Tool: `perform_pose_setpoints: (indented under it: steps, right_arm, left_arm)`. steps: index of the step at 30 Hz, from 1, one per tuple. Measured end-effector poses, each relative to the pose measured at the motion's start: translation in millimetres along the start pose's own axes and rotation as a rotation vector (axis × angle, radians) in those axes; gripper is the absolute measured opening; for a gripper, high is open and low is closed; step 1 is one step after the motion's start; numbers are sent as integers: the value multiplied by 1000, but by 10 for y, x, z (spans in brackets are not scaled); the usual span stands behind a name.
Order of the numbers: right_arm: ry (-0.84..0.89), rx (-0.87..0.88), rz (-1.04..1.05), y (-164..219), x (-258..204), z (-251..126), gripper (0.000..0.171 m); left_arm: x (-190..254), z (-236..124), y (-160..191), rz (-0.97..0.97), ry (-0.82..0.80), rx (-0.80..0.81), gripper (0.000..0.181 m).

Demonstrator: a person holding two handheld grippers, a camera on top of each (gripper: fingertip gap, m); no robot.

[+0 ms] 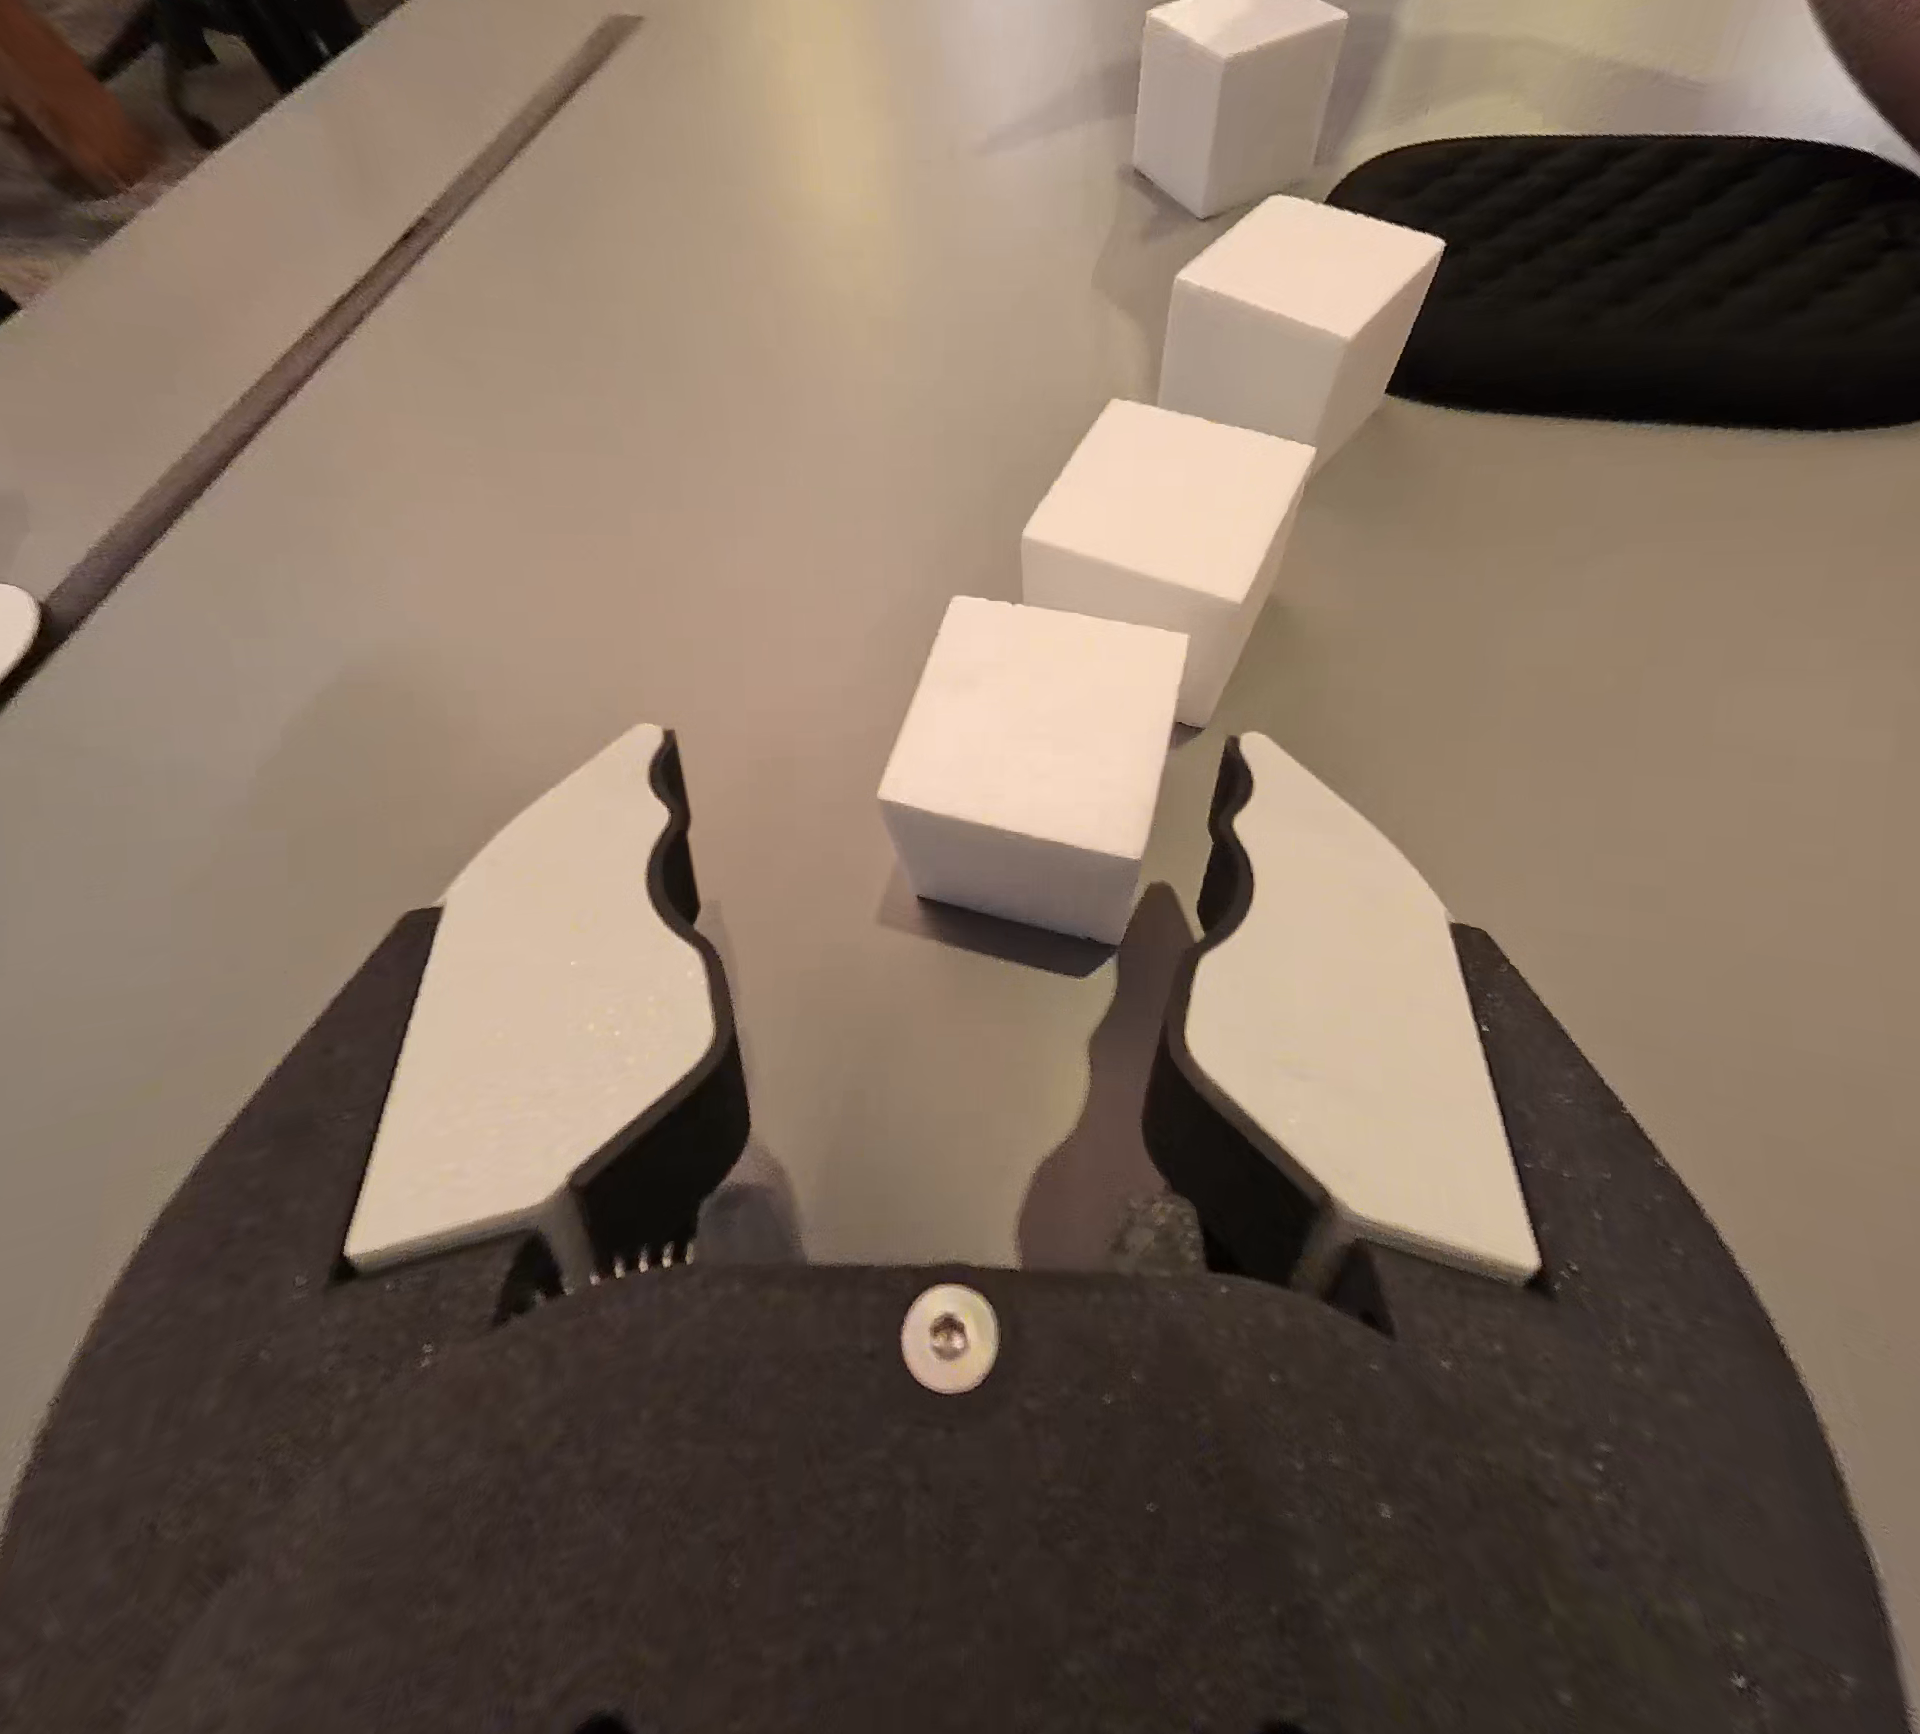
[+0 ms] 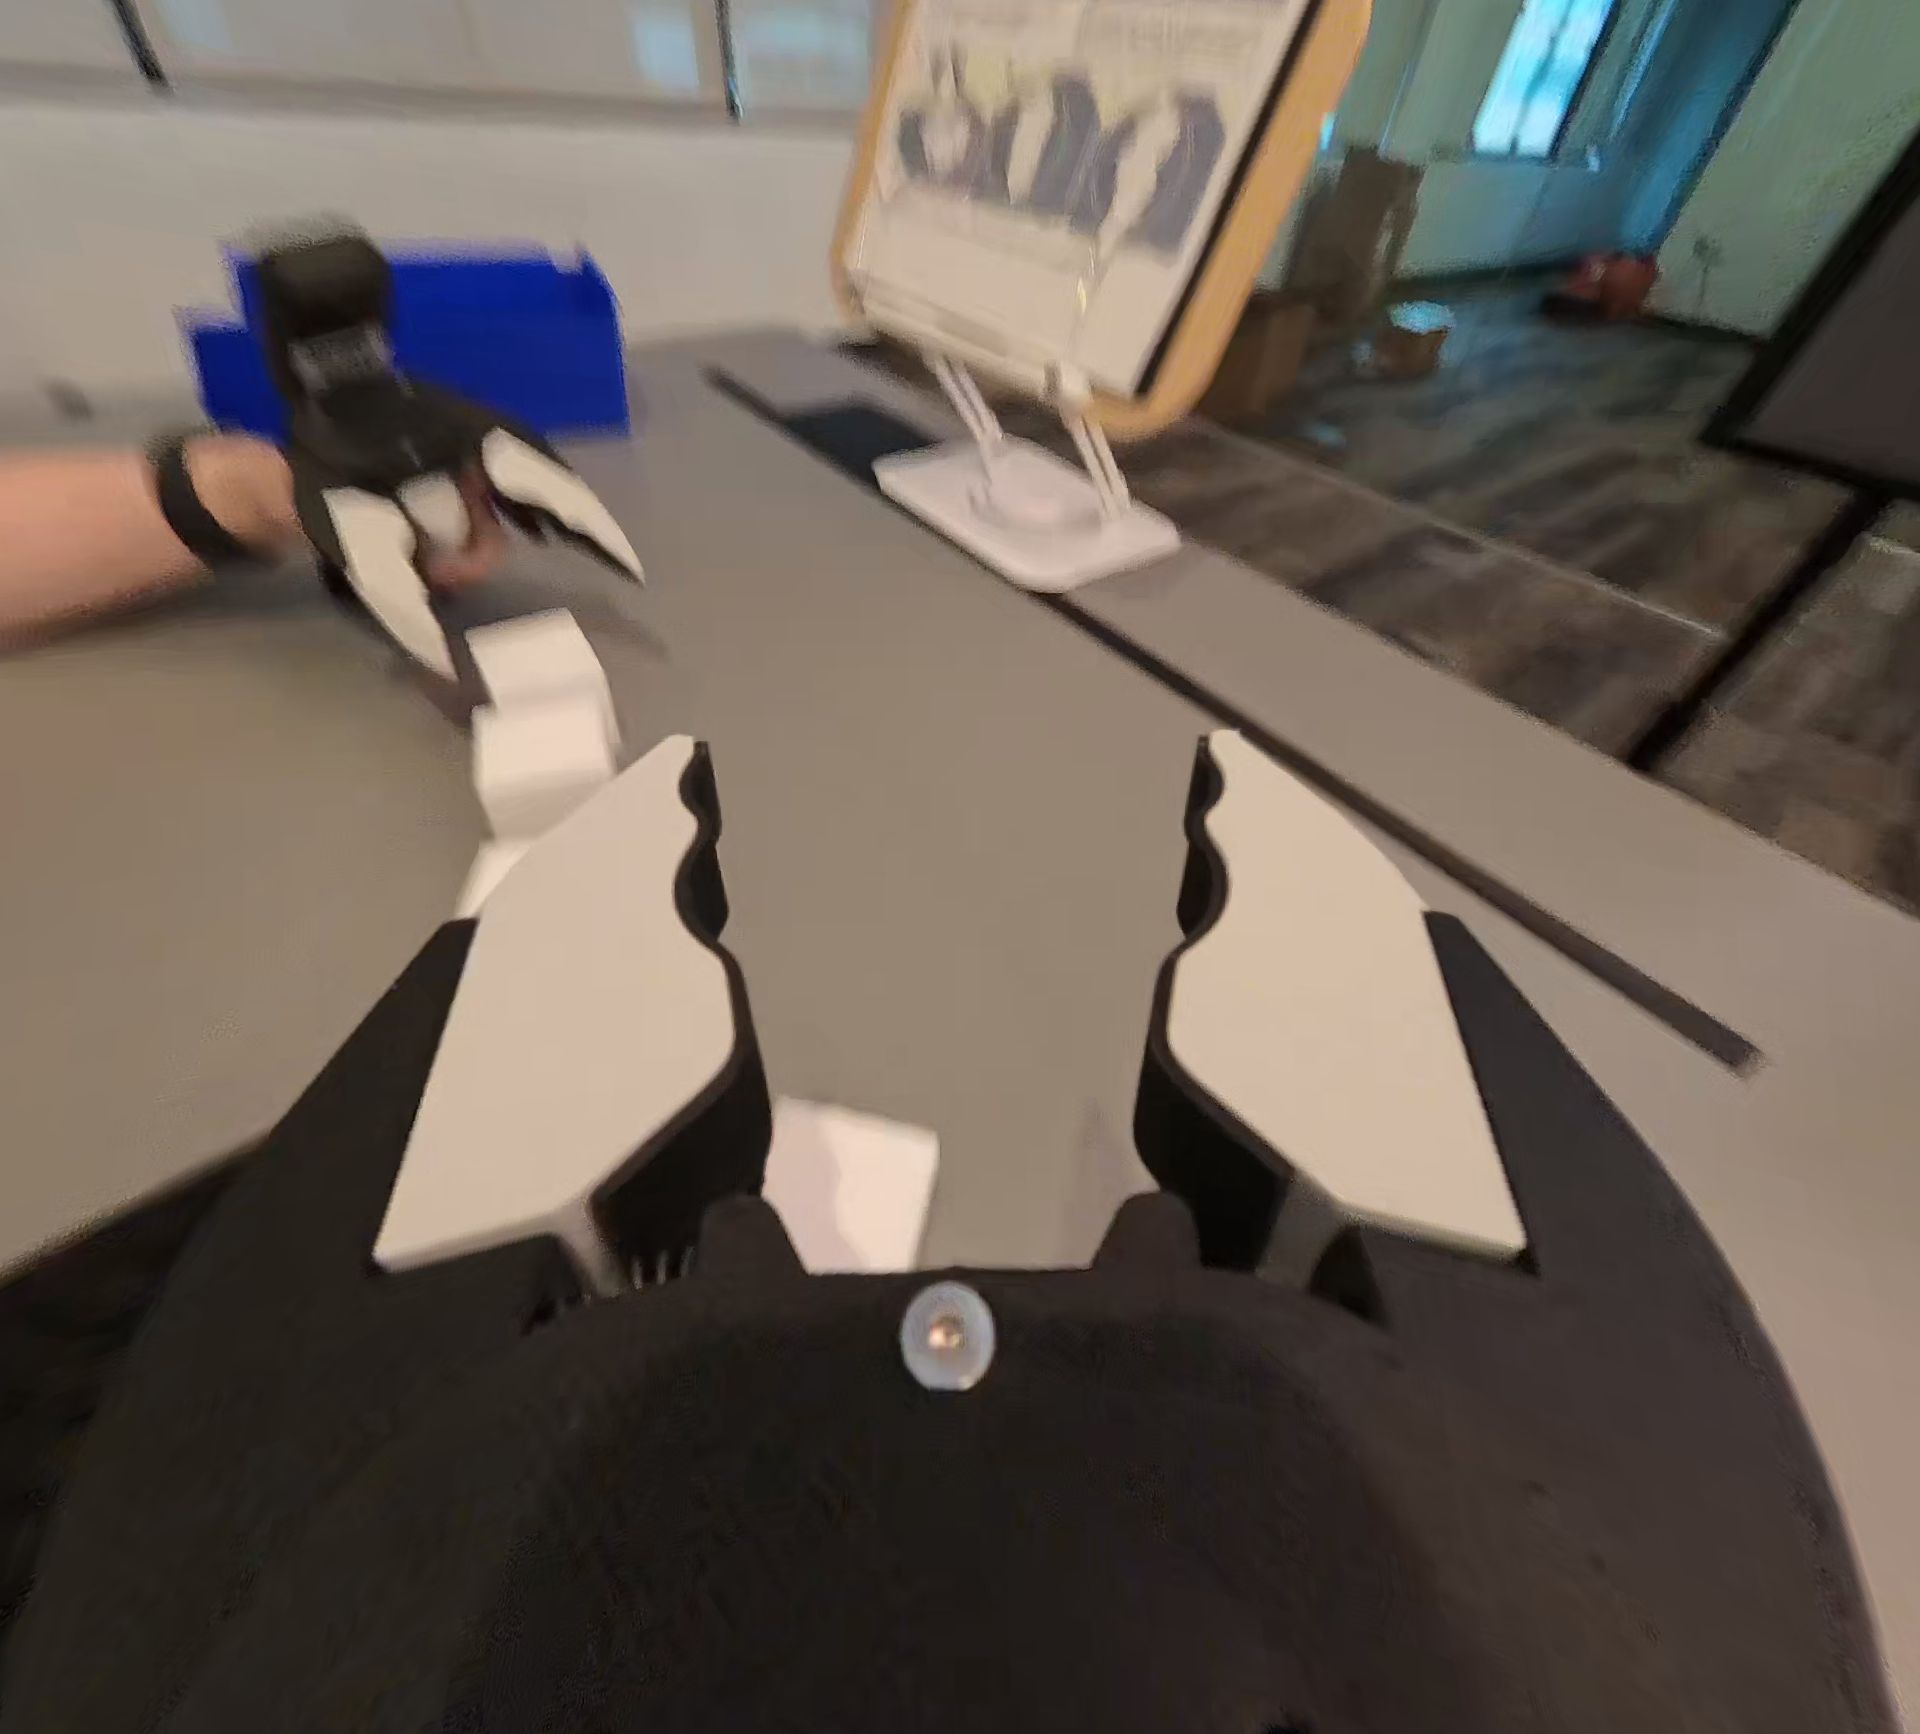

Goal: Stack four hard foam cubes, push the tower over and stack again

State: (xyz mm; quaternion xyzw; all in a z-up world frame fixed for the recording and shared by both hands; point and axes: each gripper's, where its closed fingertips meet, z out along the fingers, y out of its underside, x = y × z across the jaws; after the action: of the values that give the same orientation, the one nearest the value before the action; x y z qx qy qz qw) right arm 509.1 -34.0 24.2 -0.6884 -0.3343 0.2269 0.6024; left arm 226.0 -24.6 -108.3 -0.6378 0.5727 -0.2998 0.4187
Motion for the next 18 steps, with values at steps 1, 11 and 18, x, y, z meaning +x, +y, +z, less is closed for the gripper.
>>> perform_pose_setpoints:
  steps: [1,11,18]
  right_arm:
    - [42,-69,-3,177,22,-24,87]
    - [68,-309,138,1294,-318,-15,92]
    - [54,-332,208,1473,-309,15,57]
  left_arm:
    - [19,34,30,-7,17,-8,94]
    - [67,308,183,71,29,-128,63]
    - [-51,-25,-399,33,11,42,63]
